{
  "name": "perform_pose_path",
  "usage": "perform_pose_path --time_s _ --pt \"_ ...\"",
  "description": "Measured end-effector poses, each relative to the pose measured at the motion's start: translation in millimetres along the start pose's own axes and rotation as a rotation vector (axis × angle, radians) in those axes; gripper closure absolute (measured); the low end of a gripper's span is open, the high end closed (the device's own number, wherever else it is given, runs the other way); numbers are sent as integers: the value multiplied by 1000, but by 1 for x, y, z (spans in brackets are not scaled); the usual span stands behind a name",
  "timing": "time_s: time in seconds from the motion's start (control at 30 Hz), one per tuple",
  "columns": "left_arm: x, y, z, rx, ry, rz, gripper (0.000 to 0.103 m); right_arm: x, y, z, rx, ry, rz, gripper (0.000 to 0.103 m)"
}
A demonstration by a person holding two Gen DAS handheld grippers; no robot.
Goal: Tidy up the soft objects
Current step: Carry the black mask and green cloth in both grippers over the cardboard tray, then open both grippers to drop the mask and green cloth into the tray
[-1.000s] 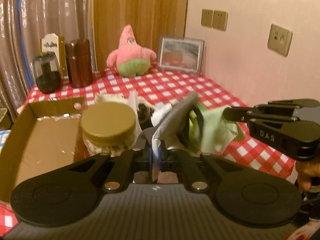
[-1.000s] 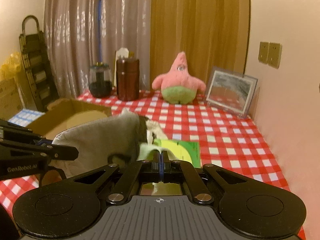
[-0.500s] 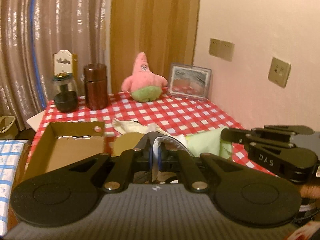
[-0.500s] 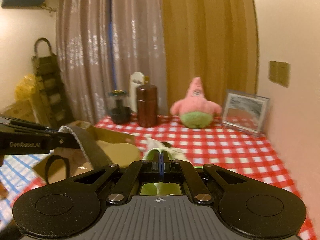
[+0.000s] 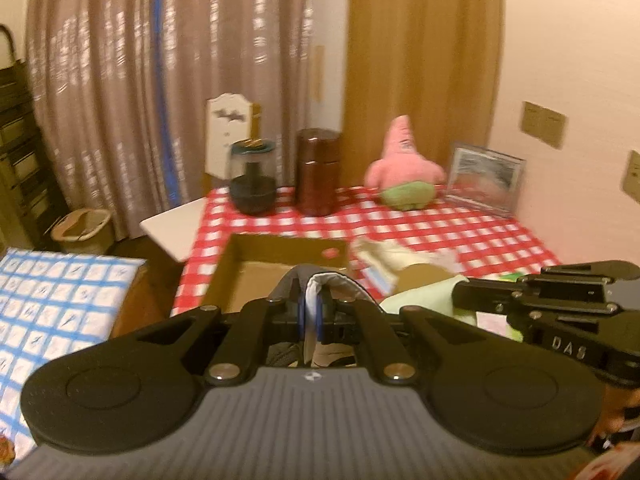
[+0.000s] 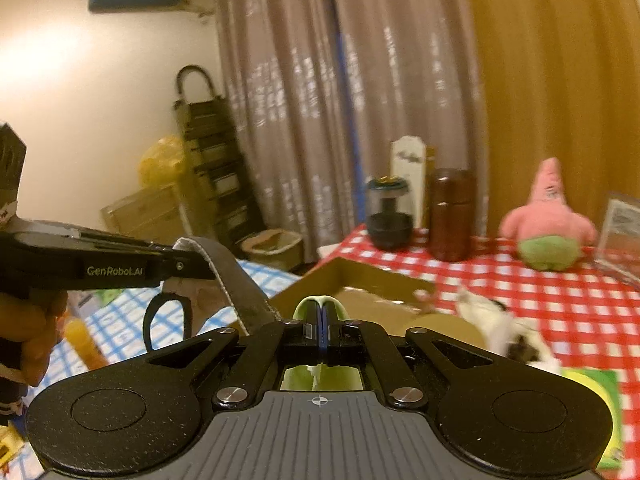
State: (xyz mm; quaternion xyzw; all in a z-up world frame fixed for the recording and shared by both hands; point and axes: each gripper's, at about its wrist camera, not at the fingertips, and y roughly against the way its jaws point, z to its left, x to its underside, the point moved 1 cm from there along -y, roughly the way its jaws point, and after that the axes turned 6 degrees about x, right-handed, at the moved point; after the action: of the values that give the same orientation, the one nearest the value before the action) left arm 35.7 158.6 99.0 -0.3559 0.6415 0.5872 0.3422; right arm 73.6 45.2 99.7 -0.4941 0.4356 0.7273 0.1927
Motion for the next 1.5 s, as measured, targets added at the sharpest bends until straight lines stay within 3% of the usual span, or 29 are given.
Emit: perform_pose_path --time_s 0.23,0.53,0.63,0.83,1.23,1.27,1.33,1.37,1.5 --pt "8 -36 46 -48 42 42 99 -6 -69 12 -71 14 77 103" --pt "24 -95 74 -60 104 105 96 1 -132 2 -75 -15 141 103" --pt "33 -107 77 -67 124 141 80 5 -144 0 -68 -7 152 103" --pt "45 -103 78 -79 139 151 69 9 -156 -3 -72 -22 173 103" --pt "61 -83 78 -103 188 145 67 16 -166 4 -146 -42 234 99" --pt "62 -82 77 -103 190 145 66 16 -166 4 -152 -45 236 92" --pt "63 -80 75 -101 193 145 65 15 -165 5 -156 -47 237 63" --pt "65 -79 74 -99 194 145 65 15 -164 5 -159 -50 235 43" --pt "69 -73 69 -100 202 138 64 14 -158 4 -176 -74 206 41"
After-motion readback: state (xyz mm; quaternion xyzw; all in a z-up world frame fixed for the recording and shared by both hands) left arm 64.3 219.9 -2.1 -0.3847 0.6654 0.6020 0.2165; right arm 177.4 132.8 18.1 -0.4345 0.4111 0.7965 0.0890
